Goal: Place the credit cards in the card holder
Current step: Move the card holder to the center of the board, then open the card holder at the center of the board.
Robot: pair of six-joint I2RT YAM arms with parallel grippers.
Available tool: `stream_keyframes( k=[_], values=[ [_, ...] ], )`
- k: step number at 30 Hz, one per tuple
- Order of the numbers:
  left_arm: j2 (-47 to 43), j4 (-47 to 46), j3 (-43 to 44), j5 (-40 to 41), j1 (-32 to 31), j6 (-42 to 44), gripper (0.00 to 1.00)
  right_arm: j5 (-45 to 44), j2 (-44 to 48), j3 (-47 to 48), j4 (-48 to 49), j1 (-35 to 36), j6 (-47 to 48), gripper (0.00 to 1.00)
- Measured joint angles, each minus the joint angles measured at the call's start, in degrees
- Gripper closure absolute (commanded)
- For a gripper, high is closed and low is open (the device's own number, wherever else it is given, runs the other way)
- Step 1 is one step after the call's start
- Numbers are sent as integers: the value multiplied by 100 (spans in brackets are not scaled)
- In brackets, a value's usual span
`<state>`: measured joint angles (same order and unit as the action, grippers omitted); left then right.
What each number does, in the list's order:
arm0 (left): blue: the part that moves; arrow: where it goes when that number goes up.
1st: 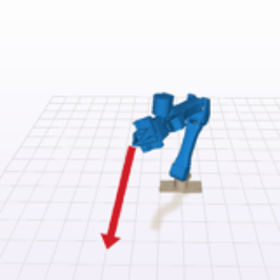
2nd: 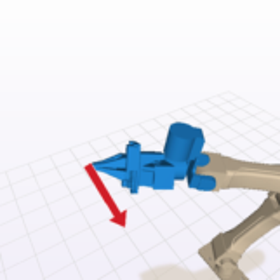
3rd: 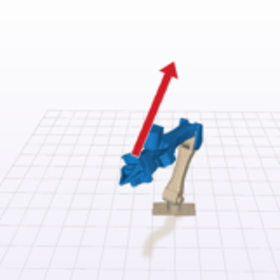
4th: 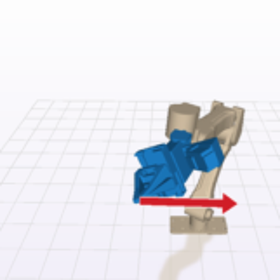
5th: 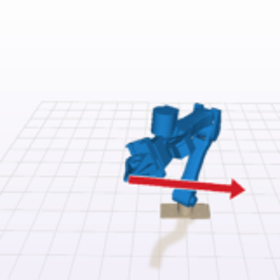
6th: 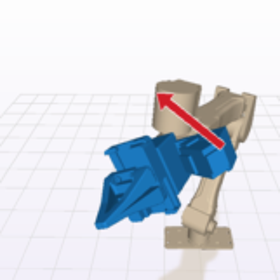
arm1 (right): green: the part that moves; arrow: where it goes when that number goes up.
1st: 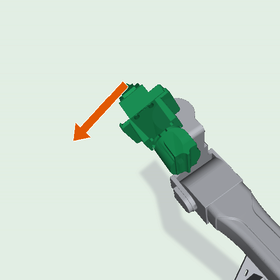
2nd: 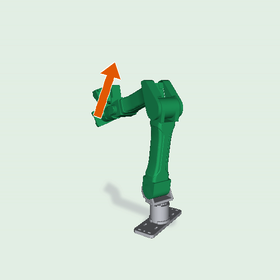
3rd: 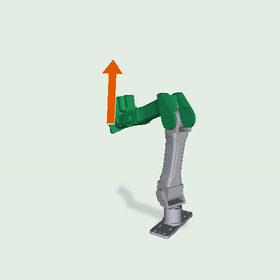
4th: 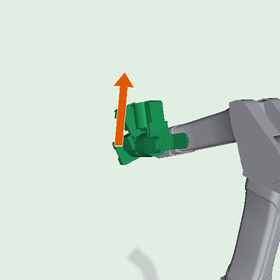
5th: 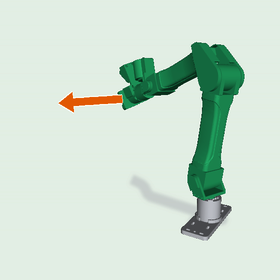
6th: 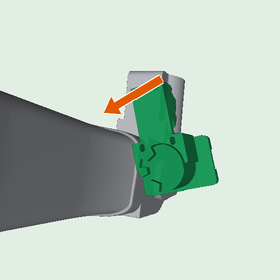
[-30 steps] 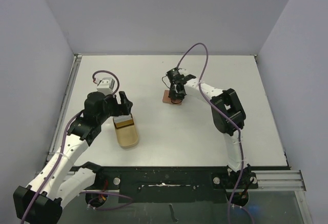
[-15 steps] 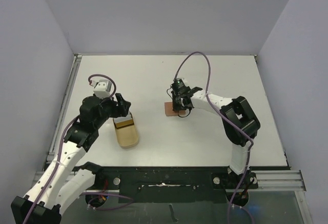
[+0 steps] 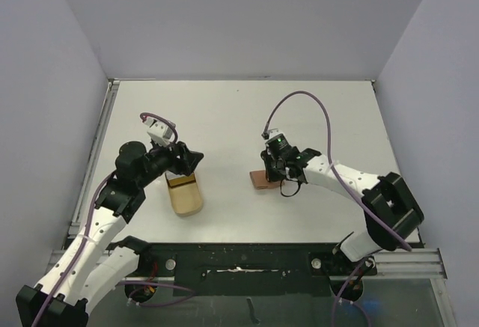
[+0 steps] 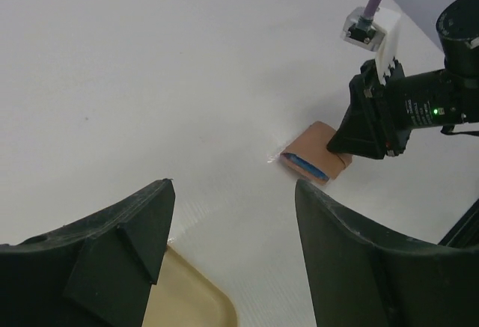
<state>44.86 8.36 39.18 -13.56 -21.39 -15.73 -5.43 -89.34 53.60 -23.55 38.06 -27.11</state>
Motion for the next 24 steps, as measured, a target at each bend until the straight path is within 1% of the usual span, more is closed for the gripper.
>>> stream_keyframes(
  k=[2, 7, 9, 13, 15, 16, 19, 22, 24],
  values=[
    [2, -201, -74, -363, -35, 221, 36, 42, 455, -140, 74, 35, 177, 100],
    [103, -584, -90, -782, -66, 372, 36, 181, 1523, -195, 498, 105, 756, 100],
    [205, -713, -90, -863, -66, 243, 36, 232, 1821, -195, 688, 105, 1021, 100],
    [404, -1054, -92, -1027, -70, -374, 36, 439, 2280, -201, 1088, 142, 1604, 100],
    [450, -1263, -92, -1121, -70, -671, 36, 501, 2387, -201, 1207, 142, 1799, 100],
    [466, -1355, -92, -1163, -70, -774, 36, 498, 2406, -197, 1233, 142, 1856, 98],
    [457, -1467, -103, -1222, -81, -844, 35, 420, 2277, -103, 1126, 142, 1840, 84],
    [345, -1397, -173, -1178, -98, -697, 35, 310, 1919, 59, 890, 144, 1604, 78],
    [216, -1237, -203, -1091, -103, -494, 35, 127, 1648, 101, 719, 153, 1169, 76]
  ],
)
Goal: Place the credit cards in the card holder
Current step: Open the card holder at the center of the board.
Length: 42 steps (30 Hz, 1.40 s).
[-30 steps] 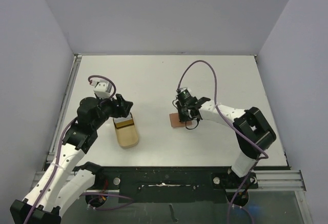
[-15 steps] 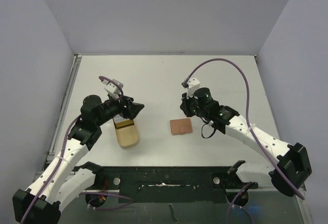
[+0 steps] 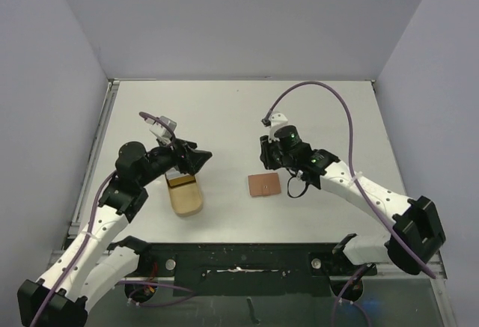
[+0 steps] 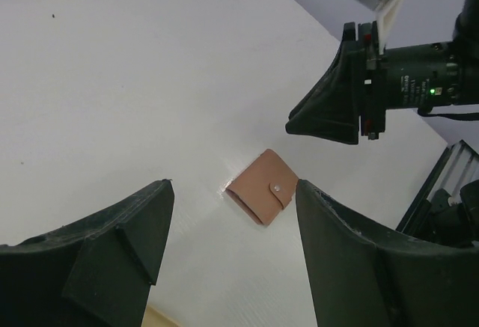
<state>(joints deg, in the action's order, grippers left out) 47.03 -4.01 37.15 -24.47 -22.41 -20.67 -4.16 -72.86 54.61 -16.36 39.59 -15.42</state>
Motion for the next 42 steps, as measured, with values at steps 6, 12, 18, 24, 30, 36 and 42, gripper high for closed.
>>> stream_keyframes(
  k=[6, 12, 18, 24, 30, 36, 42],
  values=[
    [-356, 339, -61, 308, 0, 417, 35, -411, -848, 4, -605, 63, -1495, 64],
    [-669, 592, -221, 557, 0, 584, 35, -704, -1373, 35, -1021, 437, -2463, 60],
    [-894, 684, -267, 754, 0, 638, 35, -1069, -1770, 140, -1300, 715, -3051, 59],
    [-1058, 710, -463, 896, 0, 614, 35, -1421, -2214, 140, -1325, 804, -3244, 59],
    [-1060, 737, -476, 953, 0, 601, 35, -1694, -2277, 170, -1303, 918, -3226, 80],
    [-1058, 774, -476, 973, 0, 586, 35, -1947, -2269, 142, -1263, 964, -2922, 100],
    [-922, 863, -474, 992, 0, 588, 35, -2074, -2098, -83, -1001, 960, -2385, 100]
  ],
)
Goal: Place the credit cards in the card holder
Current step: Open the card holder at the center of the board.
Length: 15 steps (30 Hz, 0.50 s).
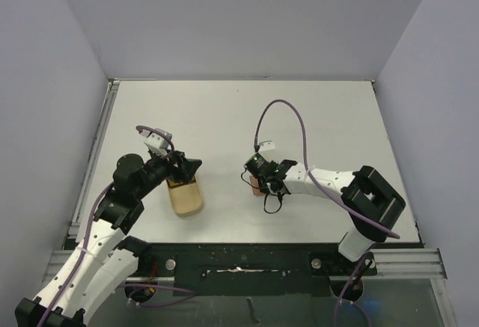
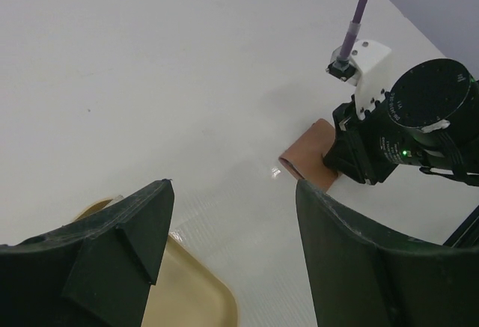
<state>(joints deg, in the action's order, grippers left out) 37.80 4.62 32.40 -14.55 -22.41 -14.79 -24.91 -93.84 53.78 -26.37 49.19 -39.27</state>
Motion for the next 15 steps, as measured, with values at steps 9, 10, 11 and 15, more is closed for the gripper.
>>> stream_keyframes(
  k=[9, 10, 11, 15],
  values=[
    [339, 94, 22, -7, 0, 0, 36, -201, 702, -627, 503, -4, 1152, 100],
    [358, 94, 22, -33, 0, 0, 36, -199, 833, -706, 586, -7, 1283, 100],
    [387, 90, 22, -92, 0, -2, 37, -190, 964, -782, 673, -7, 1405, 100],
    [713, 74, 66, -509, -22, -87, 38, -116, 1521, -1073, 1121, -7, 1851, 100]
  ],
)
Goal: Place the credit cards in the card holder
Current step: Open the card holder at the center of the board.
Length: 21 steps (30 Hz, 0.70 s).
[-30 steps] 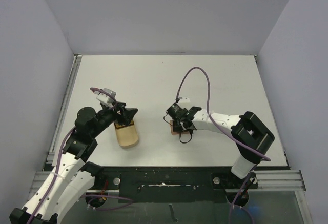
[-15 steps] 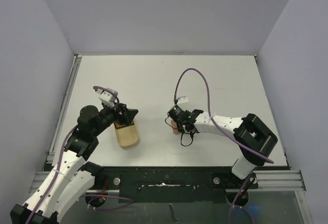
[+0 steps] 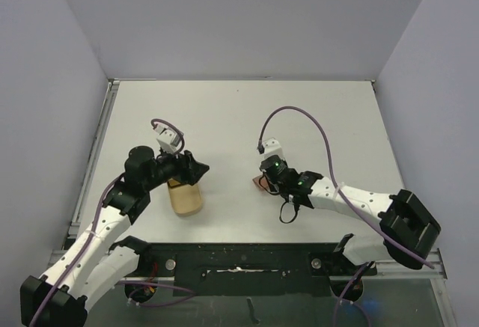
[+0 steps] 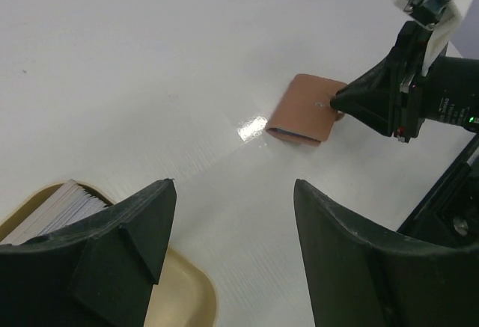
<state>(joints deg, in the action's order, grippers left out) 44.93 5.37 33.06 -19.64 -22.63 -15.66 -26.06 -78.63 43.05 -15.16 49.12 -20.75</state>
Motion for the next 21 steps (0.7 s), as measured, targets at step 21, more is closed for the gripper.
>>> stream_keyframes(
  k=[21],
  values=[
    [546, -743, 15, -356, -260, -787, 40, 1088, 1606, -750, 1860, 11, 1132, 100]
  ],
)
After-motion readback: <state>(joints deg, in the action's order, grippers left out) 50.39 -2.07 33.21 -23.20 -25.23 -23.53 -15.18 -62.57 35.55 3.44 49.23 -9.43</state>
